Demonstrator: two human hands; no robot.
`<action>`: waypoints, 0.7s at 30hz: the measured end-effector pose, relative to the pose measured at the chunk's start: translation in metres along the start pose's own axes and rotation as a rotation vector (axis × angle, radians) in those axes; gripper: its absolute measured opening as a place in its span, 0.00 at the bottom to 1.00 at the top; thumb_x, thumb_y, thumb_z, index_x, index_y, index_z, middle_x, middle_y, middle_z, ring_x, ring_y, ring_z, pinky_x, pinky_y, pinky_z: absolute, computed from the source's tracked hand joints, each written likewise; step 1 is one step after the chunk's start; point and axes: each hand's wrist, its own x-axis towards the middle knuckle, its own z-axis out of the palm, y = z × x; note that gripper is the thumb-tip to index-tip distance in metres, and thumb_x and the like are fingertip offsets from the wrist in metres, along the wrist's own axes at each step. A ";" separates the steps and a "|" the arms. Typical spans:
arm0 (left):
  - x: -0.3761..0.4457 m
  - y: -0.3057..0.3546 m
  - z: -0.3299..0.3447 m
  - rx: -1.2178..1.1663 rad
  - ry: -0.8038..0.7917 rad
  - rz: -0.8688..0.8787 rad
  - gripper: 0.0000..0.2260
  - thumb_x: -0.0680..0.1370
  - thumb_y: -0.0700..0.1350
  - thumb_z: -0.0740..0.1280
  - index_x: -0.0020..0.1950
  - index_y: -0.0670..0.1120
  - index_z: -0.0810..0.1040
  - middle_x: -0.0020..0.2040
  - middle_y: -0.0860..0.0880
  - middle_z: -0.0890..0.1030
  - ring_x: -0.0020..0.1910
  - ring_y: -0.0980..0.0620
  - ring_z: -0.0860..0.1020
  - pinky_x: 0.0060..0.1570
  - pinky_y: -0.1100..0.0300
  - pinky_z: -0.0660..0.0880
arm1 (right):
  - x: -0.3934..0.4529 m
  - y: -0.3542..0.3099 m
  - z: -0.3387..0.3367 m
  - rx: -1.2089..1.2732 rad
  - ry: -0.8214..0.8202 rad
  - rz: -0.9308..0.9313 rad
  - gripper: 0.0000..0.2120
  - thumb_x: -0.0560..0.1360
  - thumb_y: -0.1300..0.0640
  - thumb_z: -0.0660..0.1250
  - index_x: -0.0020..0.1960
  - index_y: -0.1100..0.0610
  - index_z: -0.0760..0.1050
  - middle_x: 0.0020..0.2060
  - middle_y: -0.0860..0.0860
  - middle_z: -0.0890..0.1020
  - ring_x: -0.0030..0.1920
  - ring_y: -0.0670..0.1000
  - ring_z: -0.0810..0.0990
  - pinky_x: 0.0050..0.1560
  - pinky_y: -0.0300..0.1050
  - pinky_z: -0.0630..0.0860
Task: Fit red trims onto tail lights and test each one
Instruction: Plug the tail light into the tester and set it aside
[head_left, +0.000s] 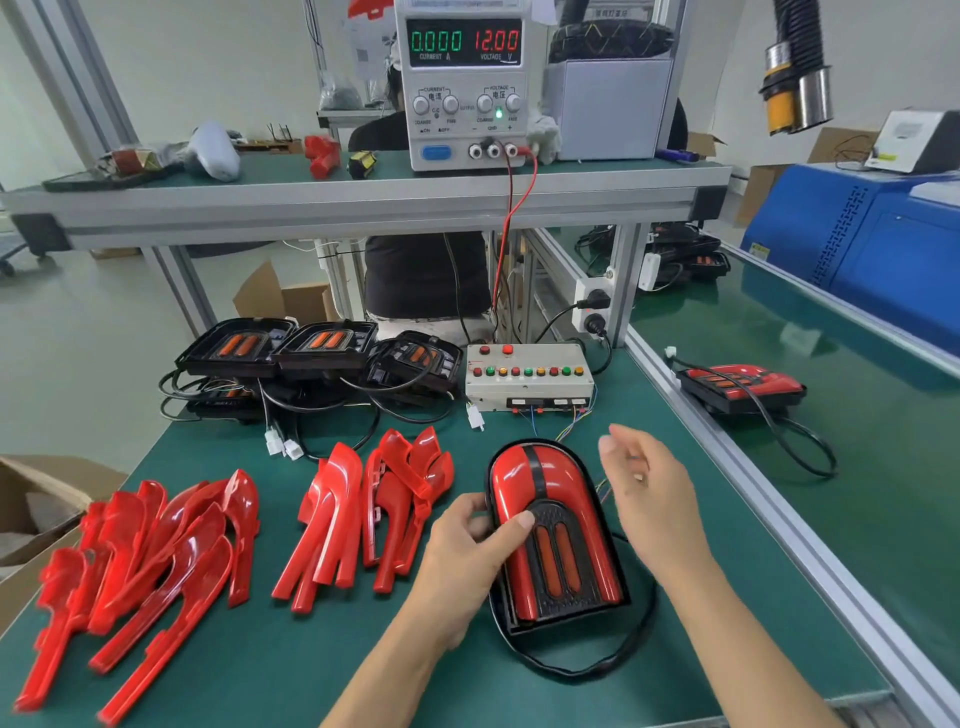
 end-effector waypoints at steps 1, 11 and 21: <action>0.001 0.001 0.000 -0.034 0.022 -0.019 0.16 0.77 0.45 0.74 0.61 0.42 0.76 0.50 0.45 0.87 0.50 0.47 0.86 0.41 0.61 0.80 | -0.018 0.002 0.001 -0.020 0.053 -0.025 0.15 0.79 0.44 0.64 0.64 0.46 0.75 0.54 0.40 0.78 0.55 0.35 0.77 0.56 0.38 0.74; 0.009 0.020 0.008 -0.291 0.129 -0.052 0.16 0.78 0.46 0.73 0.62 0.41 0.76 0.52 0.45 0.87 0.51 0.47 0.86 0.42 0.57 0.82 | -0.110 -0.001 0.024 -0.025 0.306 -0.016 0.22 0.74 0.37 0.66 0.32 0.51 0.69 0.26 0.48 0.74 0.31 0.49 0.73 0.37 0.44 0.71; 0.004 0.033 0.013 -0.406 0.100 0.015 0.19 0.76 0.43 0.73 0.64 0.39 0.74 0.55 0.42 0.86 0.54 0.44 0.85 0.45 0.57 0.82 | -0.080 -0.019 0.048 0.515 -0.192 0.455 0.25 0.75 0.37 0.67 0.51 0.61 0.80 0.29 0.57 0.81 0.26 0.53 0.76 0.25 0.44 0.69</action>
